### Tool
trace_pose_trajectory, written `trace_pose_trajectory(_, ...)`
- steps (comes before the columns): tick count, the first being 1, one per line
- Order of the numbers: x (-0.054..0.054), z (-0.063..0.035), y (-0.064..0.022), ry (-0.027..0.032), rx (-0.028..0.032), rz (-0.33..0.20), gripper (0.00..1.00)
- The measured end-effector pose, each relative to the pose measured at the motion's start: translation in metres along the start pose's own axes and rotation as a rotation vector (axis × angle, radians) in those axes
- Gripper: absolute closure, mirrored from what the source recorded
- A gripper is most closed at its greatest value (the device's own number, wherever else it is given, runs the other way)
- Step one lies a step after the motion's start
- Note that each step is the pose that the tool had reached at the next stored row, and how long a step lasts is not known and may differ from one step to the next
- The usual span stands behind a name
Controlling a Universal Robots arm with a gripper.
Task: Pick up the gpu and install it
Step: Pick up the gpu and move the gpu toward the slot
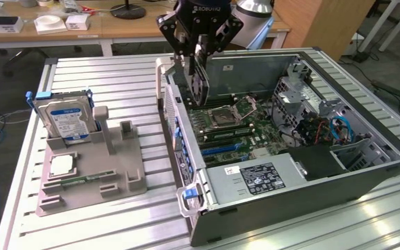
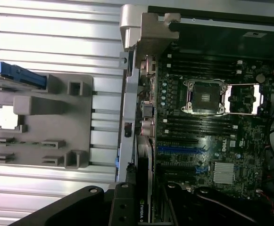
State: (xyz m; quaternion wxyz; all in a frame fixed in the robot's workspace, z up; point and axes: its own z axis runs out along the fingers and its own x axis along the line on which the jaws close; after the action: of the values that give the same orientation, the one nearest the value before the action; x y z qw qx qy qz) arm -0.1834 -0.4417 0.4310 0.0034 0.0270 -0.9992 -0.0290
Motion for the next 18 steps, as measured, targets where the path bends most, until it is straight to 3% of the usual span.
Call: trace_pose_trajectory(18,-0.027,-0.0002,-0.0015,0.0004,-0.0001,-0.006,0.74)
